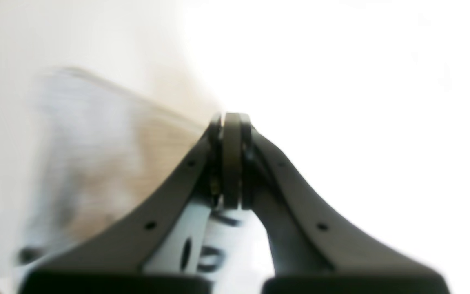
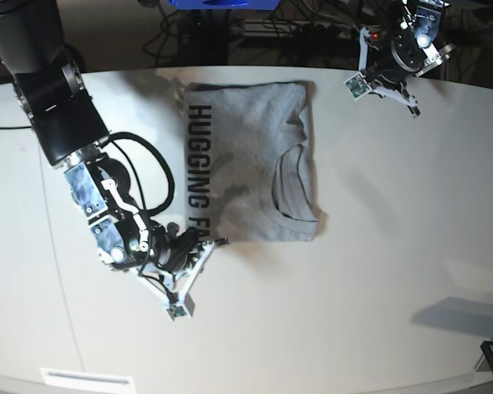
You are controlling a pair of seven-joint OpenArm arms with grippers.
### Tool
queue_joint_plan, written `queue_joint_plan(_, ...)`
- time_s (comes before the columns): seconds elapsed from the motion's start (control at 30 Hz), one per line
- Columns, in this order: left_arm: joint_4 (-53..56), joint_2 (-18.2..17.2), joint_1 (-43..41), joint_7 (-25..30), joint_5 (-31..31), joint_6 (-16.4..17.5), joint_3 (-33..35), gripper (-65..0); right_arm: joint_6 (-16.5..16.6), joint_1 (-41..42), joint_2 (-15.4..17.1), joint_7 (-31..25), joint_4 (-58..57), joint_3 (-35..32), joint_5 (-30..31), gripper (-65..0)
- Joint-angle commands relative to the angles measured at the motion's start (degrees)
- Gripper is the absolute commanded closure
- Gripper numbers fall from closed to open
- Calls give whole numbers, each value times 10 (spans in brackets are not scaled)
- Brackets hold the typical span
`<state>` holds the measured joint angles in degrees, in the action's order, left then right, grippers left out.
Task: Fold the T-shirt properly
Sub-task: 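Withdraw the right gripper from the shirt and move the left gripper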
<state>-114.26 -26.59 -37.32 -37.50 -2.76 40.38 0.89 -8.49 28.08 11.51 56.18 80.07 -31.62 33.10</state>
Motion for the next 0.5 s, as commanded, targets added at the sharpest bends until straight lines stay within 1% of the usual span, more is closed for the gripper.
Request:
queue_joint_plan(0.0, -9, -6, -3, 4, 5, -4, 7, 0, 2, 19, -9, -10, -1, 3, -15, 0)
queue_joint_plan(0.07, -9, -6, -3, 4, 6, -4, 19, 0, 3, 19, -14, -12, -19, 3, -56, 0)
queue_joint_plan(0.17, -9, -4, 1, 4, 6, -4, 41, 0, 3, 20, -19, -49, -54, -22, -99, 0)
queue_joint_plan(0.23, -9, -4, 2, 4, 6, -4, 56, 0, 3, 23, -21, -64, -90, -41, -128, 0)
queue_joint_plan(0.27, -9, -2, 4, 4, 6, -4, 65, 0, 3, 24, -23, -70, -113, -54, -137, 0)
queue_joint_plan(0.33, -7, -2, 16, 4, 6, -4, 90, 0, 3, 24, -38, -85, -151, -70, -151, 0)
queue_joint_plan(0.47, -7, -2, 19, 4, 6, -4, 124, 0, 3, 24, -46, -110, -195, -71, -164, 0)
